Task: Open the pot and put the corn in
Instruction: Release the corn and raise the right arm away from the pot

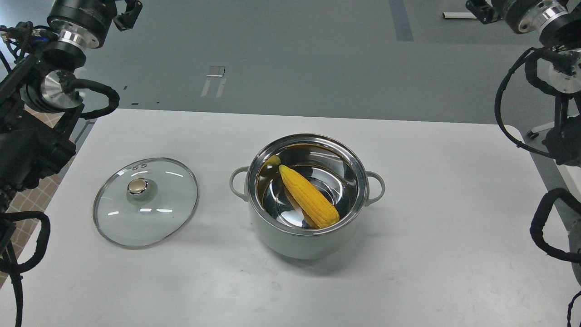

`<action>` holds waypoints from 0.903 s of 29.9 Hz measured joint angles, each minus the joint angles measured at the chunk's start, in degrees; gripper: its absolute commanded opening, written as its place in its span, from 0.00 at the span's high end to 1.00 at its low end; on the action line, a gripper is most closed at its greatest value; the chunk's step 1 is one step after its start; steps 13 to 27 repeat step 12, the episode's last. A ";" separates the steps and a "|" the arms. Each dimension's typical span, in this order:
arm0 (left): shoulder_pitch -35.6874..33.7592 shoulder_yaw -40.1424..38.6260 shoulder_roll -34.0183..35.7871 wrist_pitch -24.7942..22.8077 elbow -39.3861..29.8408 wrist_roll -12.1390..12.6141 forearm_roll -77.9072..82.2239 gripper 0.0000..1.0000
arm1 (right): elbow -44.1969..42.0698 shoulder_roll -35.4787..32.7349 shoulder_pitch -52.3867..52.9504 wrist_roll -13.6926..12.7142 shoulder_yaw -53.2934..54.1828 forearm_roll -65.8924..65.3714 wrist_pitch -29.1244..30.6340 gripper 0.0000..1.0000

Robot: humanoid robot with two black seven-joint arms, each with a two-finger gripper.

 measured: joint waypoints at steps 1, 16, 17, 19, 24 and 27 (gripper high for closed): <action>0.03 -0.01 -0.80 0.00 0.58 0.01 -0.03 0.03 | -1.96 -0.04 0.47 0.81 0.00 2.05 -0.03 0.00; 0.29 -0.92 -4.04 0.02 2.35 0.01 -0.91 0.03 | -9.02 1.67 -2.24 7.09 -0.60 19.96 -0.78 0.00; 0.29 -0.92 -4.04 0.02 2.35 0.01 -0.91 0.03 | -9.02 1.67 -2.24 7.09 -0.60 19.96 -0.78 0.00; 0.29 -0.92 -4.04 0.02 2.35 0.01 -0.91 0.03 | -9.02 1.67 -2.24 7.09 -0.60 19.96 -0.78 0.00; 0.29 -0.92 -4.04 0.02 2.35 0.01 -0.91 0.03 | -9.02 1.67 -2.24 7.09 -0.60 19.96 -0.78 0.00; 0.29 -0.92 -4.04 0.02 2.35 0.01 -0.91 0.03 | -9.02 1.67 -2.24 7.09 -0.60 19.96 -0.78 0.00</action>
